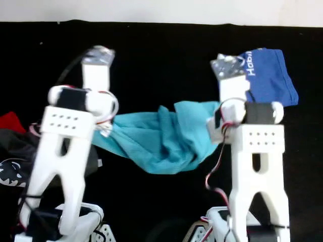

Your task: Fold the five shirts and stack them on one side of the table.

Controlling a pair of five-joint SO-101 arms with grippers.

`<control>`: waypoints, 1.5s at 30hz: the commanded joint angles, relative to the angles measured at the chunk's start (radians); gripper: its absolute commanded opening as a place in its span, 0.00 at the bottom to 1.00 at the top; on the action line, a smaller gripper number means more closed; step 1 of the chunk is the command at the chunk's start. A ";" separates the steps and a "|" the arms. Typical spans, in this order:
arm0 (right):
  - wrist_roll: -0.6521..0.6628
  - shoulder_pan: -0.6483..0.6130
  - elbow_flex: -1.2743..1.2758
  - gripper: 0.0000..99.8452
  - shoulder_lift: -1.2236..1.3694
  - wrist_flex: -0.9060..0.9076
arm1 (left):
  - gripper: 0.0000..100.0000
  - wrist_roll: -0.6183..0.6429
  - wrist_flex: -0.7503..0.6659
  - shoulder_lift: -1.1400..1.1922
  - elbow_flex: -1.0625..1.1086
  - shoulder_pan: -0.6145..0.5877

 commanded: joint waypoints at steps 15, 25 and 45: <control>-0.023 -0.332 0.282 0.23 -0.068 -0.077 | 0.01 -0.011 -0.215 -0.039 0.340 -0.090; -0.094 -0.366 0.516 0.26 -0.065 -0.380 | 0.01 -0.008 -0.215 -0.045 0.337 -0.090; 0.112 0.248 0.110 0.01 -0.134 -0.453 | 0.01 0.080 -0.054 -0.048 -0.176 -0.090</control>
